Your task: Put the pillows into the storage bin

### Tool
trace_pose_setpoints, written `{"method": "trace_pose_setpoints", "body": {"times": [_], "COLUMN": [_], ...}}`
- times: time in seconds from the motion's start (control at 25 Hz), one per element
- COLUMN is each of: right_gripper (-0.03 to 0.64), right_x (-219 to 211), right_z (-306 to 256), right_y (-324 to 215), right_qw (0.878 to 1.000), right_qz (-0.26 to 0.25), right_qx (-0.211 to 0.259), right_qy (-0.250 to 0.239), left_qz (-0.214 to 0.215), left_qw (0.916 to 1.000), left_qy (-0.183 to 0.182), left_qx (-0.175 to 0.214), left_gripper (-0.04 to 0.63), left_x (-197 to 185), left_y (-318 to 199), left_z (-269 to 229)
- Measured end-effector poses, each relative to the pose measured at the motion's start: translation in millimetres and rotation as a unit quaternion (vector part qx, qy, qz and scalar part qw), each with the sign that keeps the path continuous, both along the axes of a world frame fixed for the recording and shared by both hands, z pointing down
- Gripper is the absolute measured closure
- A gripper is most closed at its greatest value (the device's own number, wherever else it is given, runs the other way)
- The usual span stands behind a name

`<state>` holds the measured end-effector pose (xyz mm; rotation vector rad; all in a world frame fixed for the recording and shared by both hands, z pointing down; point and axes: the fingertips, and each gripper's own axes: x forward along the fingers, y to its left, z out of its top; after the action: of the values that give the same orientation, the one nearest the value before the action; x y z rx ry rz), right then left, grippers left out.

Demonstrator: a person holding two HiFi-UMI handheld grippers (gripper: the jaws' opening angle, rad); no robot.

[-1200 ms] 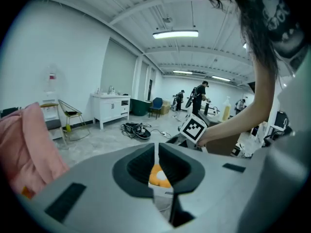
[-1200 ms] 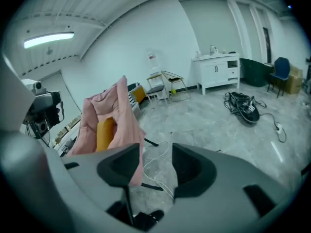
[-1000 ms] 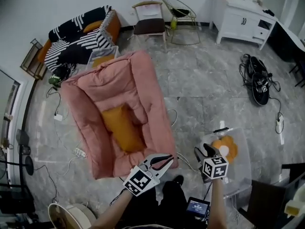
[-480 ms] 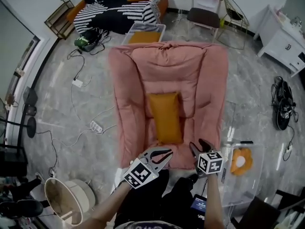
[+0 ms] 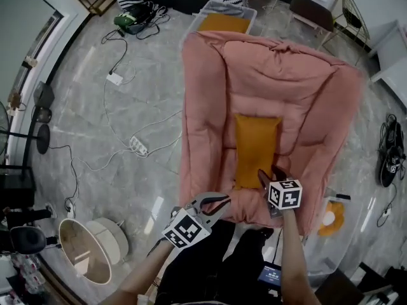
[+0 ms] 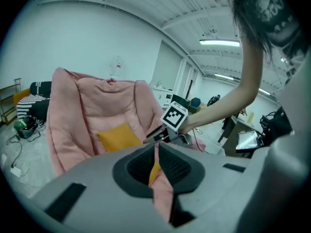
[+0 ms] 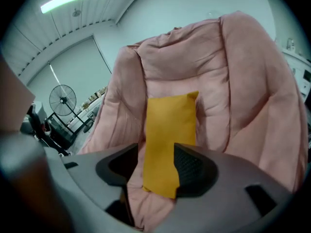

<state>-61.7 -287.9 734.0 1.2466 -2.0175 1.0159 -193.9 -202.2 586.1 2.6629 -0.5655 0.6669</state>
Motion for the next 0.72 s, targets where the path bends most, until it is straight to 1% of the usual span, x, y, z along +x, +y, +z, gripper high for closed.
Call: {"method": "trace_pose_setpoints", "body": {"times": [0.12, 0.24, 0.32, 0.4, 0.52, 0.6, 0.64, 0.72], "right_gripper": [0.346, 0.309, 0.260, 0.225, 0.158, 0.119, 0.109, 0.111], "right_x": [-2.3, 1.5, 5.0, 8.0, 8.1, 4.1, 1.3, -4.6], "right_z": [21.4, 35.0, 41.0, 47.5, 61.4, 70.7, 74.8, 81.5], "right_y": [-24.7, -54.1, -74.4, -91.4, -105.5, -108.2, -107.2, -101.0], "right_qw": [1.000, 1.000, 1.000, 1.000, 0.999, 0.998, 0.997, 0.989], "right_qz": [0.000, 0.012, 0.016, 0.013, 0.003, 0.013, 0.025, 0.049], "right_qx": [-0.007, -0.006, -0.006, -0.011, -0.030, -0.051, -0.064, -0.091], "right_qy": [0.015, 0.015, 0.013, 0.014, 0.012, -0.020, -0.046, -0.109], "left_qz": [-0.011, -0.026, -0.034, -0.036, -0.040, -0.042, -0.042, -0.043], "left_qw": [0.9999, 0.9996, 0.9993, 0.9993, 0.9991, 0.9990, 0.9990, 0.9989], "left_qy": [0.001, 0.001, 0.000, 0.002, 0.008, 0.009, 0.009, 0.005], "left_qx": [-0.005, -0.013, -0.014, -0.014, -0.010, -0.011, -0.012, -0.016], "left_gripper": [0.563, 0.563, 0.563, 0.563, 0.563, 0.563, 0.563, 0.563], "left_x": [-15.8, -29.0, -33.3, -34.0, -34.3, -36.3, -37.6, -40.2], "left_y": [-8.7, -19.3, -28.8, -38.0, -51.7, -57.6, -58.9, -57.8], "left_z": [11.5, 25.1, 32.8, 37.6, 40.2, 43.4, 45.4, 49.9]}}
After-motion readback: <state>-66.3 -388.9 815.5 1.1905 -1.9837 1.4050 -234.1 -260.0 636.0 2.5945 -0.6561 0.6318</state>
